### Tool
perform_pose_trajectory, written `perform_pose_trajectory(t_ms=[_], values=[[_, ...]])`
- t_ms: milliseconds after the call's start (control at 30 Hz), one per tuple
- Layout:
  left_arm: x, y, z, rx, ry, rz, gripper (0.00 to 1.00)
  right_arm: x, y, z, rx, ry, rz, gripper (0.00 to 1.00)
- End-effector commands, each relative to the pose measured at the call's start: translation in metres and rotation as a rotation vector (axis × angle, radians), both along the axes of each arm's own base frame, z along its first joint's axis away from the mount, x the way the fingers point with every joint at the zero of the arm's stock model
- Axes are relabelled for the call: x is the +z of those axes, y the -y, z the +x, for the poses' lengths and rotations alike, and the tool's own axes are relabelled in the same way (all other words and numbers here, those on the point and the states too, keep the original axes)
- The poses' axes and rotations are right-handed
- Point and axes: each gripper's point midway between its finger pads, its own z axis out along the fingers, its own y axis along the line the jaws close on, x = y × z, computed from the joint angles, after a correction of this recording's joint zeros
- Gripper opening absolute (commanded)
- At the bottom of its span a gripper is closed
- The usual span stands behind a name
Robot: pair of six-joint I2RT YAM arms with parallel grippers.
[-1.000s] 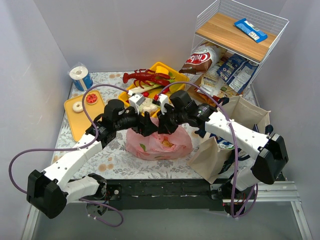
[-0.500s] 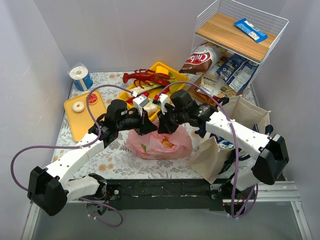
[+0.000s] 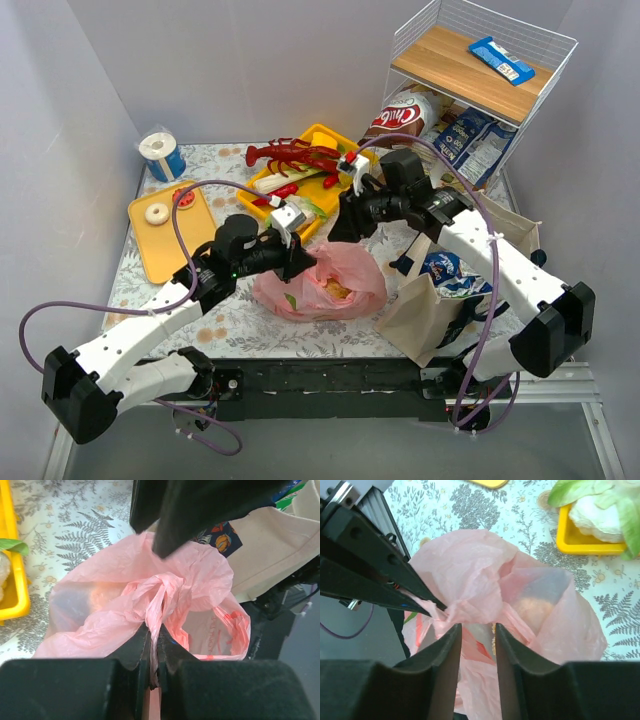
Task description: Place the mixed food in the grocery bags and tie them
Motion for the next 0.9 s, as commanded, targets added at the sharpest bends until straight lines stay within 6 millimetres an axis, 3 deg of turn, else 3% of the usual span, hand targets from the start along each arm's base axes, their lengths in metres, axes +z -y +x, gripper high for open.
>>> perform_pose_trajectory(t_ms=[0, 67, 133, 233, 333, 633, 767, 867], values=[[0.006, -0.005, 0.006, 0.046, 0.099, 0.032, 0.00, 0.024, 0.003, 0.003, 0.022, -0.026, 0.102, 0.35], [0.006, -0.003, 0.003, 0.040, 0.118, 0.041, 0.00, 0.008, 0.001, 0.002, 0.055, -0.059, 0.080, 0.23], [0.006, -0.001, 0.003, 0.048, 0.134, 0.049, 0.00, -0.012, 0.000, -0.002, 0.087, -0.112, 0.048, 0.18], [0.009, 0.002, 0.004, 0.051, 0.171, 0.050, 0.00, -0.032, -0.003, -0.009, 0.143, -0.136, 0.052, 0.17], [0.015, 0.003, 0.008, 0.069, 0.233, 0.048, 0.00, -0.040, -0.010, -0.013, 0.199, -0.151, 0.083, 0.17], [0.029, -0.009, 0.034, 0.181, 0.385, 0.063, 0.00, -0.047, -0.036, -0.074, 0.396, -0.265, 0.110, 0.15], [0.045, -0.012, 0.041, 0.233, 0.426, 0.022, 0.00, -0.042, -0.035, -0.087, 0.395, -0.282, 0.130, 0.15], [0.059, -0.003, 0.034, 0.203, 0.400, -0.050, 0.00, -0.038, -0.033, -0.084, 0.361, -0.250, 0.136, 0.17]])
